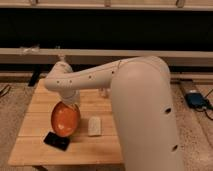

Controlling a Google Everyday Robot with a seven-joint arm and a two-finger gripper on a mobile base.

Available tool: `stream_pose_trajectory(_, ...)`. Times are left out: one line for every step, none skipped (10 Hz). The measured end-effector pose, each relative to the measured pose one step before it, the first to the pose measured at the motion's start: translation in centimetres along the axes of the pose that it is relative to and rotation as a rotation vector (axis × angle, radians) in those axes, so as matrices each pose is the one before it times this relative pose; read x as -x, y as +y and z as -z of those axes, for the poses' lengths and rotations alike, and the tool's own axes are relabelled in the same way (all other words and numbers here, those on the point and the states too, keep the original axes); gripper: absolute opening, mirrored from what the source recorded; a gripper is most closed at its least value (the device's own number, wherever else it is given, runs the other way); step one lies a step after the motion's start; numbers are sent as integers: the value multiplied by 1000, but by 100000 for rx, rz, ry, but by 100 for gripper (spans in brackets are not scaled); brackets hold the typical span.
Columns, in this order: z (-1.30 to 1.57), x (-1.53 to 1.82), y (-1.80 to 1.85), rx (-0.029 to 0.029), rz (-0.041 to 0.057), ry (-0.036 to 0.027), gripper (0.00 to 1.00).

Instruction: Drag the ceramic bowl in a circle

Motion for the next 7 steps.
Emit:
stream_pose_trajectory(648, -969, -1644, -285, 4236, 1717, 0)
stream_pose_trajectory(468, -991, -1104, -107, 3399, 1573, 0)
stream_pose_trajectory(507, -1237, -757, -186, 2354, 1819, 0)
stream_pose_trajectory(347, -1493, -626, 25, 2006, 1630, 0)
stream_pose_trajectory(220, -1626, -610, 102, 1618, 1227, 0)
stream_pose_trajectory(54, -1587, -363, 451, 1121, 880, 0)
stream_pose_trajectory(-20, -1769, -269, 519, 721, 894, 0)
